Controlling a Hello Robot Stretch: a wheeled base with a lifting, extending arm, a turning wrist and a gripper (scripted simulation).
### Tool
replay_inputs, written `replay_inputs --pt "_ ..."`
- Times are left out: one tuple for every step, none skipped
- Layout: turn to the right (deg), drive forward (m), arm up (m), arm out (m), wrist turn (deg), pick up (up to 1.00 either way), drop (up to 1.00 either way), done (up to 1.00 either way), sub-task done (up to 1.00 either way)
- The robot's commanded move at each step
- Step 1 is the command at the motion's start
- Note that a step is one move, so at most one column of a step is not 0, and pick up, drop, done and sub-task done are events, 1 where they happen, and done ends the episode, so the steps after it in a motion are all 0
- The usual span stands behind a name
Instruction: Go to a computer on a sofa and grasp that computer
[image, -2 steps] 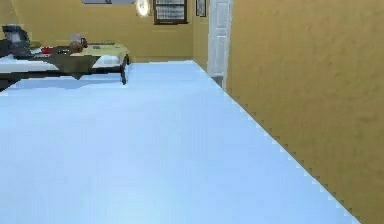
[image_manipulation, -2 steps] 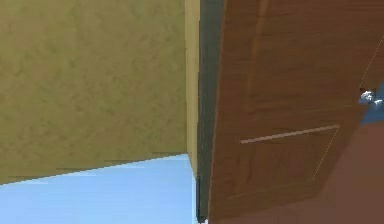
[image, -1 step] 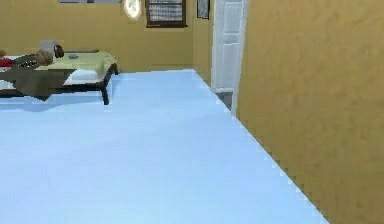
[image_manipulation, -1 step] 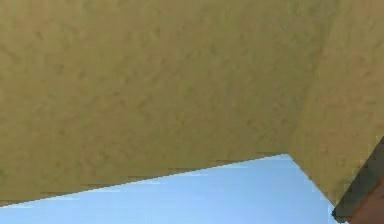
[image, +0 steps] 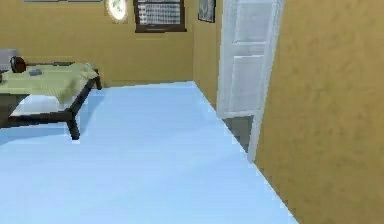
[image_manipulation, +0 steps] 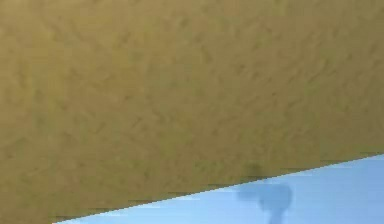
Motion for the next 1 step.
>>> replay_inputs --pt "0.0 1.00 0.00 0.00 0.0 0.00 0.00 0.00 0.00"
